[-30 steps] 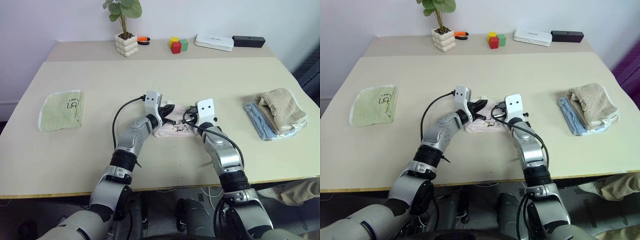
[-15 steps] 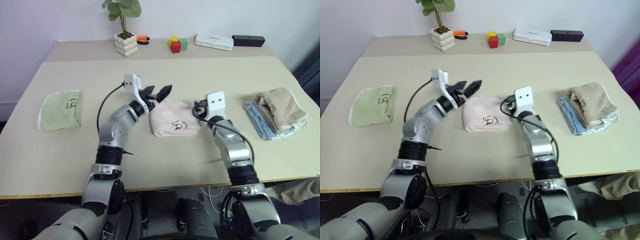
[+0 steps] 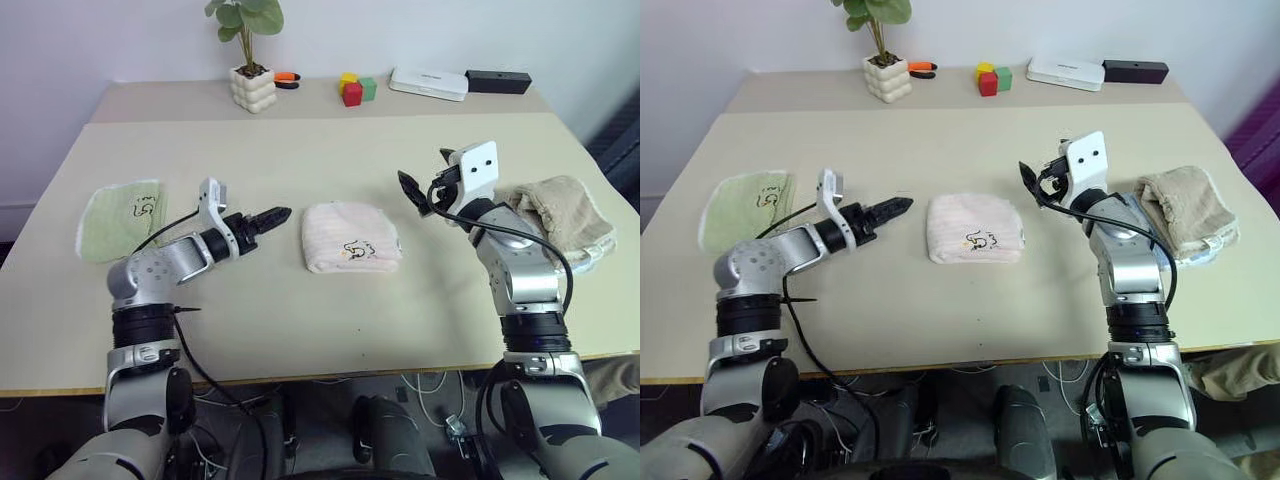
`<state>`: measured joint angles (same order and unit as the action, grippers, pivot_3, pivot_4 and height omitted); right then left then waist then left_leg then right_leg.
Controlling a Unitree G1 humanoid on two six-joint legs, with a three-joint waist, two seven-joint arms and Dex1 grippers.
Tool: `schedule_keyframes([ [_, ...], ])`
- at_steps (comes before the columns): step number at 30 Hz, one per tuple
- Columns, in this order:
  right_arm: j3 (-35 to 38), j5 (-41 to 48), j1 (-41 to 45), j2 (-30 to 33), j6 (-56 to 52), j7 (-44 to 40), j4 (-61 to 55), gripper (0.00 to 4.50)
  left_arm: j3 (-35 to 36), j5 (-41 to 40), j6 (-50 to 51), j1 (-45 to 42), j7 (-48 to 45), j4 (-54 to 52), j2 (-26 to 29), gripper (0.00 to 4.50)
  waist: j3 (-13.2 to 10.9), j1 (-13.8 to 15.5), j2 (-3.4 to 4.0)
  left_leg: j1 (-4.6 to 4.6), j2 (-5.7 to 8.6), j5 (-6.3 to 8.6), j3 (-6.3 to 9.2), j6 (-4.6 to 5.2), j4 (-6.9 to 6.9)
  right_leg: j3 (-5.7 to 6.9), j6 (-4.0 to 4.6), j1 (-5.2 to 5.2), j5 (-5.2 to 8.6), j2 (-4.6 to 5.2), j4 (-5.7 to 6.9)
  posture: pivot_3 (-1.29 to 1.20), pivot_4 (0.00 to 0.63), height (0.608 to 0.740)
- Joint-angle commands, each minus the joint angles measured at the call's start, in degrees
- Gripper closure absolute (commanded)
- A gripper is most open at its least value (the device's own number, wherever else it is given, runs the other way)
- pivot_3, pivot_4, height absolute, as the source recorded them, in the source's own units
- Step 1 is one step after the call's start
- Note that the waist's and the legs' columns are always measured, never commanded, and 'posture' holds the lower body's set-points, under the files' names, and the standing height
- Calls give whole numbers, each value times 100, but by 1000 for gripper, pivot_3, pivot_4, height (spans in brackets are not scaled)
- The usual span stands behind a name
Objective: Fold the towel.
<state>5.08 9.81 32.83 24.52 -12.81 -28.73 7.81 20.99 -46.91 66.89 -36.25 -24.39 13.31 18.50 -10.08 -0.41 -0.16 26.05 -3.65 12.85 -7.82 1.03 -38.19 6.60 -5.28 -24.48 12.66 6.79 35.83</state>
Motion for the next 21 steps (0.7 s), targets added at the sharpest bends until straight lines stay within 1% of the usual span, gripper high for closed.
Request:
schedule_keyframes([
  [1,29,638,-222,186,23,-865,-725,84,282,-636,779,-92,-15,-182,-28,0,0,-12,0,0,0,0,1,0,0,0,0,0,0,0,0,0,150,740],
  [3,159,1086,-404,367,-202,-1405,-973,84,299,-753,946,-8,31,-269,-141,0,-1,-22,-1,0,0,0,2,-1,2,0,0,0,1,0,1,0,150,740],
  [7,104,1382,-802,919,-364,-2221,-1310,84,141,-719,1016,128,181,-400,-419,0,0,-25,-2,-2,3,0,1,-1,1,-1,0,0,0,0,3,0,150,740],
  [10,128,1324,-833,1102,-398,-2225,-1286,84,-213,-425,890,234,243,-420,-548,0,-1,-24,-2,-6,2,0,0,0,2,-2,1,1,1,0,3,0,150,740],
  [13,188,1413,-791,1107,-502,-2168,-1335,84,-341,-376,1024,234,308,-338,-612,0,1,-18,0,-11,3,1,1,0,2,-2,2,1,1,-1,7,0,150,740],
  [16,297,1765,-992,1284,-663,-2521,-1680,84,-298,-480,1173,173,312,-190,-777,0,1,4,-1,-16,3,4,2,5,2,-3,3,6,2,1,7,0,150,740],
  [21,586,2229,-1375,1780,-875,-3142,-1887,84,-339,-336,1046,67,419,167,-1087,0,3,135,-4,-18,6,15,3,24,-3,-3,2,14,1,4,2,0,150,740],
])
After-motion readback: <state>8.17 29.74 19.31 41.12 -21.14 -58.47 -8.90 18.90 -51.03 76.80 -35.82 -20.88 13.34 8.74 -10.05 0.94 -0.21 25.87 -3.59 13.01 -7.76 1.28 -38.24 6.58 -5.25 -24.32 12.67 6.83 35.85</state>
